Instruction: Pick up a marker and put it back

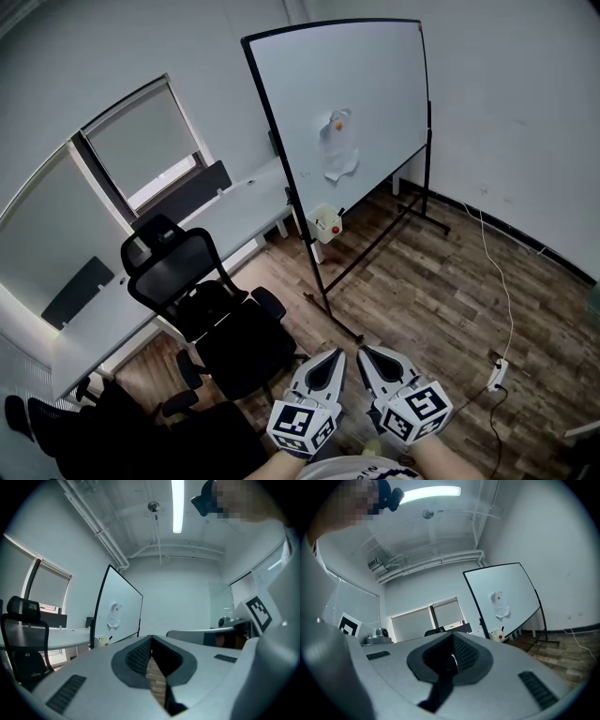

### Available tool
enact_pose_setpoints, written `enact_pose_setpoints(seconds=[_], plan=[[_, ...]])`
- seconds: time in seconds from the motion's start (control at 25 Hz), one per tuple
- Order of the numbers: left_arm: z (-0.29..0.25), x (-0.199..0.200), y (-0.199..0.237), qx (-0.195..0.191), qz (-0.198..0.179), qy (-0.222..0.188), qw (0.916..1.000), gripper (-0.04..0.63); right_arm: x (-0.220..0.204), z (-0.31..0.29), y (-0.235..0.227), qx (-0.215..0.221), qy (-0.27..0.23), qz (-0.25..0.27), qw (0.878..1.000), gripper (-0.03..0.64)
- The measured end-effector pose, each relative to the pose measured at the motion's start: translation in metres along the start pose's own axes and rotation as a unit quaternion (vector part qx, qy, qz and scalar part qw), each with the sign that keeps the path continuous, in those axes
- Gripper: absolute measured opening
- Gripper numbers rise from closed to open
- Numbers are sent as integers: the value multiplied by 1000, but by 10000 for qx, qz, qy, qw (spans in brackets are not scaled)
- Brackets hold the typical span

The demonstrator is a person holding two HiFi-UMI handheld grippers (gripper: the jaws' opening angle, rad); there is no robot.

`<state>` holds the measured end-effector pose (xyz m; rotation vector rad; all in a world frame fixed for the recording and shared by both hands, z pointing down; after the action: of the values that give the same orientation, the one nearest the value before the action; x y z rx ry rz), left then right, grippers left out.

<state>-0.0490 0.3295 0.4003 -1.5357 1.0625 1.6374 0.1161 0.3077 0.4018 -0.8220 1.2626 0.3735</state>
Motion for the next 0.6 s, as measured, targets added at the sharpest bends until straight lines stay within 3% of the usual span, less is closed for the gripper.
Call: enact_pose_setpoints(seconds=[0.28,0.6], plan=[[-20,-1,-3,-28,-51,10,10000,11,4,-1,-20,-103,-44,-57,9999,11],[-69,-7,27,-169,10,4,9999,11,4,-39,-54,-270,47,-26,9996,11]])
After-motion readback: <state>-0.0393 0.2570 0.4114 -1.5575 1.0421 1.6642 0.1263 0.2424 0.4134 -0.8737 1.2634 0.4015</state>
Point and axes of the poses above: the fingertips, and each gripper's own axes: z backward along the fingers, y to its left, x out of its top, the point moved 10 cm from there along z, backward along the fingers, and after that the axes turned 3 degrees about -y, right-handed, at the moved point
